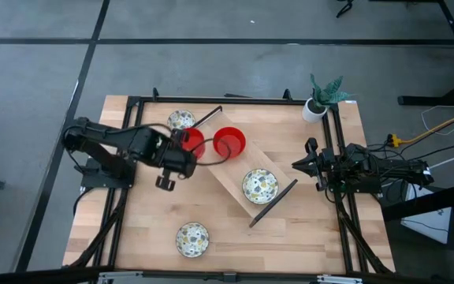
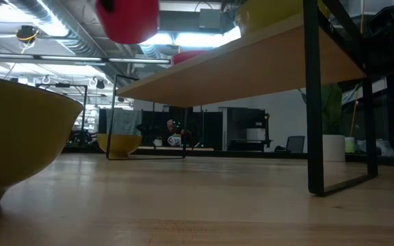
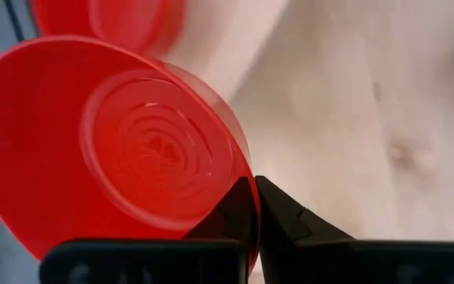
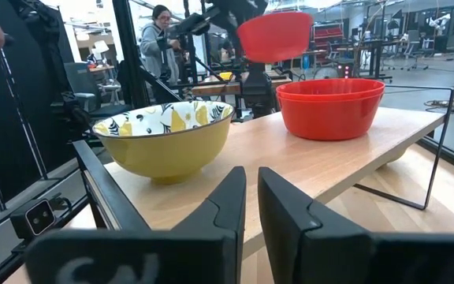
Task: Pick & Place Mini bowls
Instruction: Stack the red bowl on top of the red bowls on the shelf
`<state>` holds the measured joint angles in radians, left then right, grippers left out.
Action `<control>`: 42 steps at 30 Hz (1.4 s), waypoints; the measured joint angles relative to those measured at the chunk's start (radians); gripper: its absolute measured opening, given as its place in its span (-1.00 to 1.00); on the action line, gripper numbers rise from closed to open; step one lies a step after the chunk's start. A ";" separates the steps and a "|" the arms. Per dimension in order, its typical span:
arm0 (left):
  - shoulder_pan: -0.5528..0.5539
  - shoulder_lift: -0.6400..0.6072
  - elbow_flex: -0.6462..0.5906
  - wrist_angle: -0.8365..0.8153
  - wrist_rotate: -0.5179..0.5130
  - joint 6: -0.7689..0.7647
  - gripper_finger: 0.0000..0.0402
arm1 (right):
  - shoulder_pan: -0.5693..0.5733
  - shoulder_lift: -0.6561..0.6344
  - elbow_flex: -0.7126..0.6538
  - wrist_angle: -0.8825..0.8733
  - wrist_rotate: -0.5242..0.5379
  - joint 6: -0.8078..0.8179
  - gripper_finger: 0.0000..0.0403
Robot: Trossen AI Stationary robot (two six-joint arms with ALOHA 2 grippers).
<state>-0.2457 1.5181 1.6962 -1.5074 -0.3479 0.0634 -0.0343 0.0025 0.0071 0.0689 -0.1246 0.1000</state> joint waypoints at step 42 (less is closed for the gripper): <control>0.256 0.145 0.000 0.443 0.113 0.475 -0.97 | 0.000 0.000 0.000 0.000 0.000 -0.001 -0.80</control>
<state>0.0101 1.6631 1.6963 -1.0645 -0.2344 0.5381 -0.0344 0.0024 0.0068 0.0691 -0.1246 0.0991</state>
